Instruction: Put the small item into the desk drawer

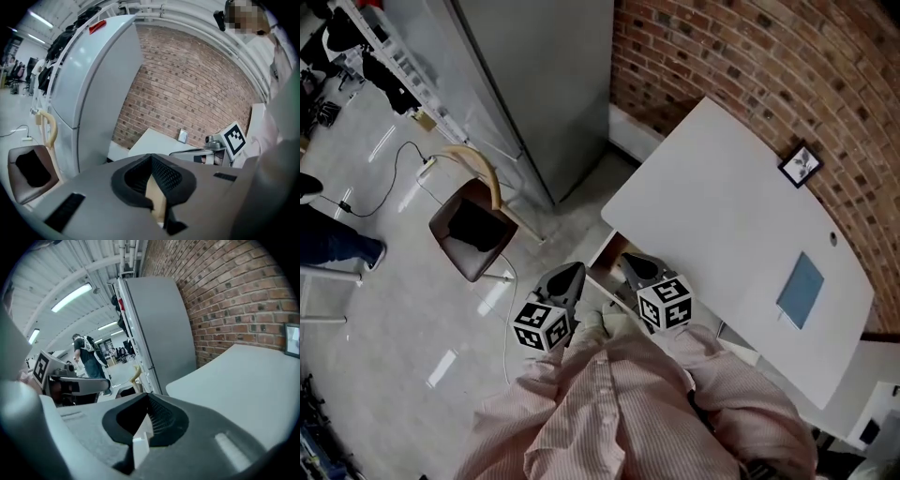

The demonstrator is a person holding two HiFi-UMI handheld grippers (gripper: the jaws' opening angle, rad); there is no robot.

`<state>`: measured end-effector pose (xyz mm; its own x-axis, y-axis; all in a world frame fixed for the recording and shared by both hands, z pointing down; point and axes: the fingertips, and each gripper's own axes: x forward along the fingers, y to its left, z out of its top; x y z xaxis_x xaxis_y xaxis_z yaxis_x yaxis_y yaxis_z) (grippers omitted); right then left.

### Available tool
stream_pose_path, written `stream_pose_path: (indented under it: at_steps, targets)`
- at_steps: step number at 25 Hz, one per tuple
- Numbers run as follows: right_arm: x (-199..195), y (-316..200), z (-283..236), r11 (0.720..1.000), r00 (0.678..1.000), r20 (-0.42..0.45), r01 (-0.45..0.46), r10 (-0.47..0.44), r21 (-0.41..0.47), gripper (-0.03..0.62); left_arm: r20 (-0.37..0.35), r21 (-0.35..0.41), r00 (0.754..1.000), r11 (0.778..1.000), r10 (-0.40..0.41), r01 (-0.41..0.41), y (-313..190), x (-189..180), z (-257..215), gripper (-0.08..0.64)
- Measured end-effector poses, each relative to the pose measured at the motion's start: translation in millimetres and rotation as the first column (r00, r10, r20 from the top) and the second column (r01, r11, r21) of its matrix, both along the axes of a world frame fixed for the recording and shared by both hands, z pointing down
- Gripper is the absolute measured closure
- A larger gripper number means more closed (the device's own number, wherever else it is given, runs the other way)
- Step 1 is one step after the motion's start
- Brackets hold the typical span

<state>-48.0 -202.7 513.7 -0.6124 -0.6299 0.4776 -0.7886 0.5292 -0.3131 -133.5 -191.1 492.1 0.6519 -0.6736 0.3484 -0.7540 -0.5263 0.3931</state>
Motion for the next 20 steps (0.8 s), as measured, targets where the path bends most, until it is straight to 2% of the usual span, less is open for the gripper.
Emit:
stream_pose_path:
  at_steps: [5,8,14,20]
  targets:
    - [2,-8,-45,0.994,0.994,0.103,-0.05,0.04,0.094,0.586,-0.008,0.092,1.0,0.996,-0.019,0.02,-11,-11,-34,0.559]
    - [9,-13,-70,0.988,0.987,0.152,-0.078,0.057,0.137,0.586,0.013,0.137,1.0,0.99,-0.018,0.016,-14,-15,-49,0.559]
    - [18,-21,-105,0.97,0.989,0.145,-0.065,0.032,0.234,0.586,0.044,0.259,0.998,0.965,-0.039,0.027,-26,-28,-84,0.56]
    - [34,-36,-142,0.944,0.979,0.198,-0.116,0.056,0.308,0.586,0.034,0.343,0.996,0.937,-0.081,0.064,-35,-40,-118,0.56]
